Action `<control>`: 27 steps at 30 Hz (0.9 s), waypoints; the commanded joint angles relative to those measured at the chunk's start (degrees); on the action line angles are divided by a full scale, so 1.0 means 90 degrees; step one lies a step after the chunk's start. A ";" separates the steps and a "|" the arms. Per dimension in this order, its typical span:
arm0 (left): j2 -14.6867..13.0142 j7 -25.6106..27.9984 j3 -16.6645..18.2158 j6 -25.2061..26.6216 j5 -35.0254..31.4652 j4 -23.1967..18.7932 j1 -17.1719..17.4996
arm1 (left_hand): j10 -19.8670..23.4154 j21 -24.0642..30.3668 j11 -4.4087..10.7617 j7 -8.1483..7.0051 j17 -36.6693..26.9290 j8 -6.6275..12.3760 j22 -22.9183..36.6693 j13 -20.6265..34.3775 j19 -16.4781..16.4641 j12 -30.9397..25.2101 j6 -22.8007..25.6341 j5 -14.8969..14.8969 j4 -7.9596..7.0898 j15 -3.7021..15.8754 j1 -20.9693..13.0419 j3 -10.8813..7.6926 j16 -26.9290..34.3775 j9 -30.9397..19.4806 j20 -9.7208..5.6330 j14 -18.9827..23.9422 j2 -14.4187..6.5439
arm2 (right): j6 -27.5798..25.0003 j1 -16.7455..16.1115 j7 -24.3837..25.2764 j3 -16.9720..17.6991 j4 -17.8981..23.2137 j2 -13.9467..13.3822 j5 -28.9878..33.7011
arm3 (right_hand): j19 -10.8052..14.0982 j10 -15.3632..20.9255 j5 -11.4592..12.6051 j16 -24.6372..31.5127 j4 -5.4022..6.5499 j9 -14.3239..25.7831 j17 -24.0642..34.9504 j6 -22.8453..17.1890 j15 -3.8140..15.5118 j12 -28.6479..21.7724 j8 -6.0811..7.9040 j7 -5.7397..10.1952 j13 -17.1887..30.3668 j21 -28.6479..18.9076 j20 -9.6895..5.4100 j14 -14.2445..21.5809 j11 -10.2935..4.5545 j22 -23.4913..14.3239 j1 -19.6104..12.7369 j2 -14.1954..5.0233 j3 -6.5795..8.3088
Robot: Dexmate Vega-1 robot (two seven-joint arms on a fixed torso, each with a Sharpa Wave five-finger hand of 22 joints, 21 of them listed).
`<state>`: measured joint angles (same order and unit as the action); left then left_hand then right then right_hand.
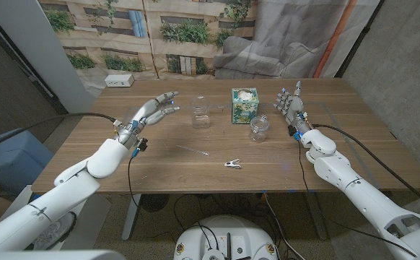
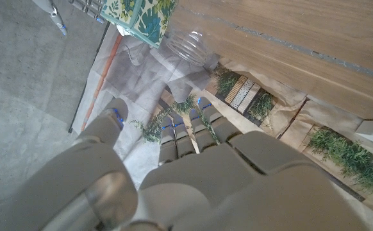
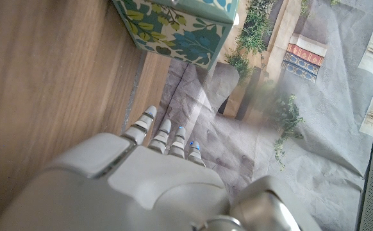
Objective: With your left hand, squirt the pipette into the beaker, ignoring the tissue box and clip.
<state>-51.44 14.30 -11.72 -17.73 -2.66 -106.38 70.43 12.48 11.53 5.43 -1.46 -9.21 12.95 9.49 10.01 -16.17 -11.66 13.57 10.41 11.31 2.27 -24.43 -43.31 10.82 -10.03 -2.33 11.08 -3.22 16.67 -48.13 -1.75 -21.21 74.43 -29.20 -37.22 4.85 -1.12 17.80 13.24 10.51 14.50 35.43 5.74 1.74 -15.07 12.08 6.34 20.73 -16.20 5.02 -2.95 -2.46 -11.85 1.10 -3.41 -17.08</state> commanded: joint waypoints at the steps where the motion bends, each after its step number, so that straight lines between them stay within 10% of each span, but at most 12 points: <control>1: -0.0318 0.0026 -0.0067 0.0120 -0.1141 -0.0359 0.0023 | 0.0133 0.0004 0.0053 -0.0117 -0.0037 0.0051 0.0029 0.0030 -0.0111 -0.0012 0.0126 0.0042 0.0008 0.0356 -0.0203 0.0073 0.0022 -0.0011 -0.0094 0.0194 0.0119 | 0.0000 0.0001 -0.0001 0.0001 -0.0003 -0.0001 -0.0002 | 0.0027 -0.0003 0.0030 0.0037 -0.0005 0.0010 0.0027 -0.0008 0.0537 -0.0016 0.0042 0.0059 0.0020 -0.0037 -0.0010 -0.0043 -0.0036 -0.0033 0.0000 -0.0372 -0.0049; 27: -0.0929 -0.0723 -0.0112 0.2012 -0.3201 -0.1778 0.0268 | 0.0577 -0.0043 0.0311 -0.0274 -0.0053 0.0070 0.0048 0.0054 -0.0206 -0.0018 0.0434 0.0044 -0.0007 0.0384 -0.1109 0.0252 -0.0033 -0.0022 0.0067 0.0549 0.0570 | 0.0002 0.0004 -0.0024 -0.0001 -0.0009 -0.0004 -0.0007 | 0.0023 0.0014 0.0030 0.0038 -0.0005 0.0010 0.0027 -0.0011 0.0548 -0.0022 0.0043 0.0058 0.0022 -0.0036 -0.0004 -0.0041 -0.0035 -0.0034 0.0000 -0.0372 -0.0049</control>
<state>-57.94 12.34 -11.01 -8.59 -24.49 -116.86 72.87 17.19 11.18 8.30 -3.68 -9.48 13.57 9.76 10.31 -17.98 -11.66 17.22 10.41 11.37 2.36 -33.28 -41.17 10.61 -10.02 -2.31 15.88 1.87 16.67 -48.12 -2.02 -21.19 74.41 -29.26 -37.30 4.85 -1.12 17.80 13.24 10.51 14.50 35.43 5.74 1.74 -15.07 12.07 6.33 20.73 -16.20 5.02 -2.95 -2.46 -11.84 1.10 -3.41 -17.08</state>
